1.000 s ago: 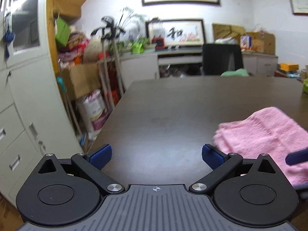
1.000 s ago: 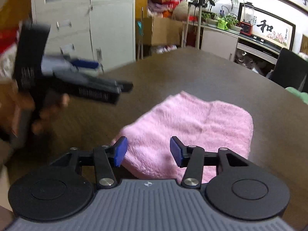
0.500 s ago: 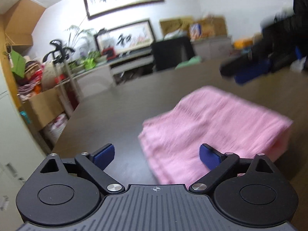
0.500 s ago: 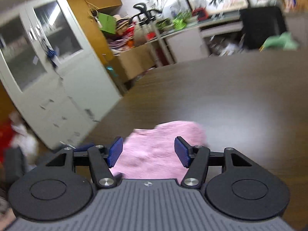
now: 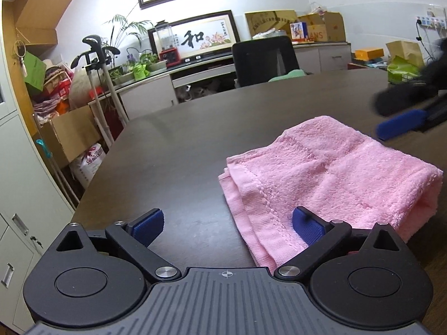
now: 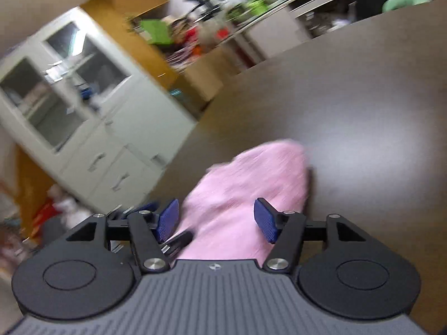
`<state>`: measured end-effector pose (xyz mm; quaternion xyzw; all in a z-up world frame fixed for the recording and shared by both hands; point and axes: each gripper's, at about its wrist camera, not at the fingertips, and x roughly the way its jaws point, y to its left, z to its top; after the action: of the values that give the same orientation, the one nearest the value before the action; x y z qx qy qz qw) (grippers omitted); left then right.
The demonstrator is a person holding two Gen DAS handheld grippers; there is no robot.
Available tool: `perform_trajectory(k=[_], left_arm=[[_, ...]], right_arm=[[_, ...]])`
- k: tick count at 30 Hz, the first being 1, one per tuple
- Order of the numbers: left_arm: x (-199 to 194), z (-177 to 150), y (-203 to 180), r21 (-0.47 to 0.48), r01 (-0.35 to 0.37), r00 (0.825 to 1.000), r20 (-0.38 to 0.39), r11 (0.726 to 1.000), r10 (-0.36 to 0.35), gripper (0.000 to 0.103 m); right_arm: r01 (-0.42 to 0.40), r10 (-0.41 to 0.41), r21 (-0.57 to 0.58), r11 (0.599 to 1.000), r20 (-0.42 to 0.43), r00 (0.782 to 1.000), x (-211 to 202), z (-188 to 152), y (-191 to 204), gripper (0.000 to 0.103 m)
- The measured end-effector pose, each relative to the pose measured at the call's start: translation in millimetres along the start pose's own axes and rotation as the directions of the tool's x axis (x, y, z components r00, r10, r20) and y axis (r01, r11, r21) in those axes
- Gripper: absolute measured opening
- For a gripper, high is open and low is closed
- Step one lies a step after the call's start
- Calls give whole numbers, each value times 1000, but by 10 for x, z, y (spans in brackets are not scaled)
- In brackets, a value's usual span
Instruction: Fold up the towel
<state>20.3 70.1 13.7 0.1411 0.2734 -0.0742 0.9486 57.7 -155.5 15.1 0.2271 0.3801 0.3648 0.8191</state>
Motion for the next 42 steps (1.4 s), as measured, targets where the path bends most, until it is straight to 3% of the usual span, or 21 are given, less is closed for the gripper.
perform_trajectory(k=[2,5,7,9,13,16,21,24,27,30,33,34,36,42], left_arm=[[-2,-3,-3,-1,-2,1000,0,1000,2,102],[5,6,0,-6,-7,1000,-2,1000,7,103],[1,4,9,-8,-11,1000,2,1000,11,103],[-10,1,17,-11,-18,1000,11,1000,18,102],[-34,2,31,-17,-20,1000,24,1000,20,102],[-16,-3,30,-16,-17,1000,10,1000,17,102],[2,-9,47,-22,-17,1000,-5,1000,17,103],[1,-6,47,-24,-19,1000,-8,1000,19,103],[-14,-8,34,-16,-33,999,-3,999,33,103],[-15,-7,28,-13,-49,999,-2,999,49,103],[-8,0,30,-12,-64,998,-5,998,64,103],[-4,1,34,-14,-68,998,-8,998,67,103],[3,7,47,-21,-66,998,-12,998,66,103],[12,7,109,-45,-70,997,-18,997,69,103]], right_arm=[[34,-36,-40,999,-57,998,-8,-91,32,62],[155,-161,-69,986,-94,983,-1,-179,7,63],[155,-158,-48,987,-80,984,-67,-157,-1,62],[150,-151,-65,987,-15,988,-182,-111,41,63],[175,-166,-170,970,69,984,-151,77,287,64],[132,-128,-228,965,35,991,103,255,373,62],[242,-257,-242,939,-29,966,728,367,171,61],[262,-278,-249,932,-30,960,770,364,169,61],[241,-249,-261,935,-1,968,562,347,258,62],[272,-289,-337,901,-2,957,380,268,369,63],[254,-318,-442,861,-77,945,353,108,445,64],[255,-336,-482,838,-88,938,390,75,484,67],[256,-391,-607,753,-99,915,464,-114,547,71],[262,-356,-605,752,-38,934,385,-130,702,71]])
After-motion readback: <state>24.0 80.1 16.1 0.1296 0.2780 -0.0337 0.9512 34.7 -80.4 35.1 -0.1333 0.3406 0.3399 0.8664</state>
